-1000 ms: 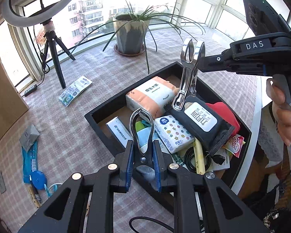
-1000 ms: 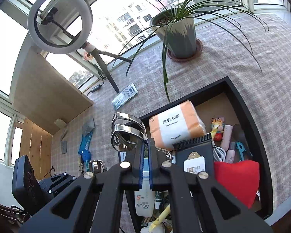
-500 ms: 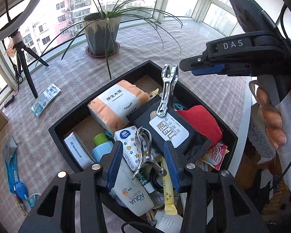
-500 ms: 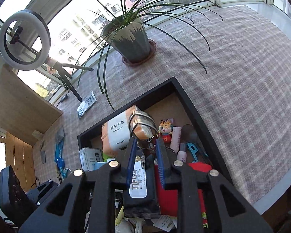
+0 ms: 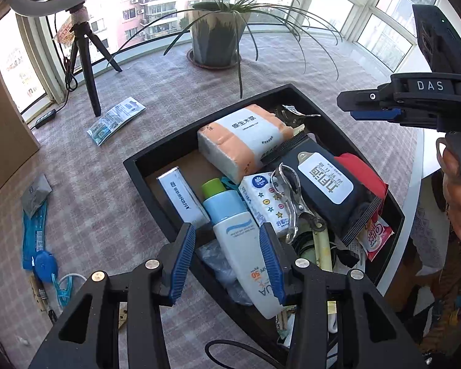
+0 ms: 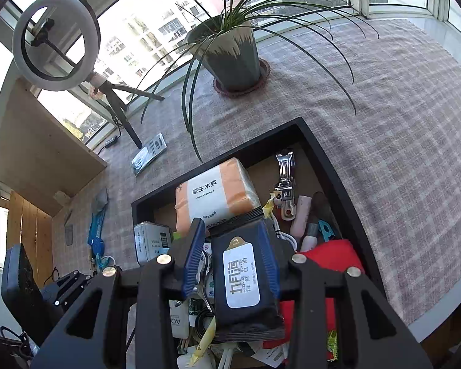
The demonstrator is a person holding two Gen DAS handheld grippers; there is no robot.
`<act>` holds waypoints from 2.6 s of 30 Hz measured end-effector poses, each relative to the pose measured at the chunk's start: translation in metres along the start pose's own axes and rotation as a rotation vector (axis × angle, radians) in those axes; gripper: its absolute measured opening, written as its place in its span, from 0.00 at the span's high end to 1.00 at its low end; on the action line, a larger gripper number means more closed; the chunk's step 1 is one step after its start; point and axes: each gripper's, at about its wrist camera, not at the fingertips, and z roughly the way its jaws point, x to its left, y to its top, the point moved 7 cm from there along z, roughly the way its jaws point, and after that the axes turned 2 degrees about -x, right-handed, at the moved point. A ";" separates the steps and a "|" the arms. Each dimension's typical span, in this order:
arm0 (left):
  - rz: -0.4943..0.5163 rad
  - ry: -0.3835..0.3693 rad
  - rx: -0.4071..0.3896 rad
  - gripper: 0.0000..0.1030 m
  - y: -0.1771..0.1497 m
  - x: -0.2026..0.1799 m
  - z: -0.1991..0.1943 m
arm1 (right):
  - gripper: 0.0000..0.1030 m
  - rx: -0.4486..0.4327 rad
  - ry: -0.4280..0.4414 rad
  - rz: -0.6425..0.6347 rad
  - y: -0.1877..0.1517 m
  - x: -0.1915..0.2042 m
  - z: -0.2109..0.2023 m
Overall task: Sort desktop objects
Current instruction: 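Move the right tool to the wooden clothespin and grasp it, then carry the wooden clothespin with the right tool and drop it into the tray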
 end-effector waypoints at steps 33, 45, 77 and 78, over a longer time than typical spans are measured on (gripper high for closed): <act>-0.469 0.329 0.107 0.60 -0.209 0.233 -0.058 | 0.54 0.335 0.085 -0.929 -0.174 0.237 0.133; -0.362 0.361 0.182 0.60 -0.218 0.243 -0.029 | 0.54 0.370 0.037 -1.091 -0.193 0.246 0.161; -0.434 0.344 0.156 0.77 -0.215 0.261 -0.027 | 0.88 0.400 0.042 -1.012 -0.146 0.233 0.183; -0.441 0.345 0.151 0.77 -0.213 0.265 -0.029 | 0.88 0.398 0.049 -0.997 -0.144 0.231 0.182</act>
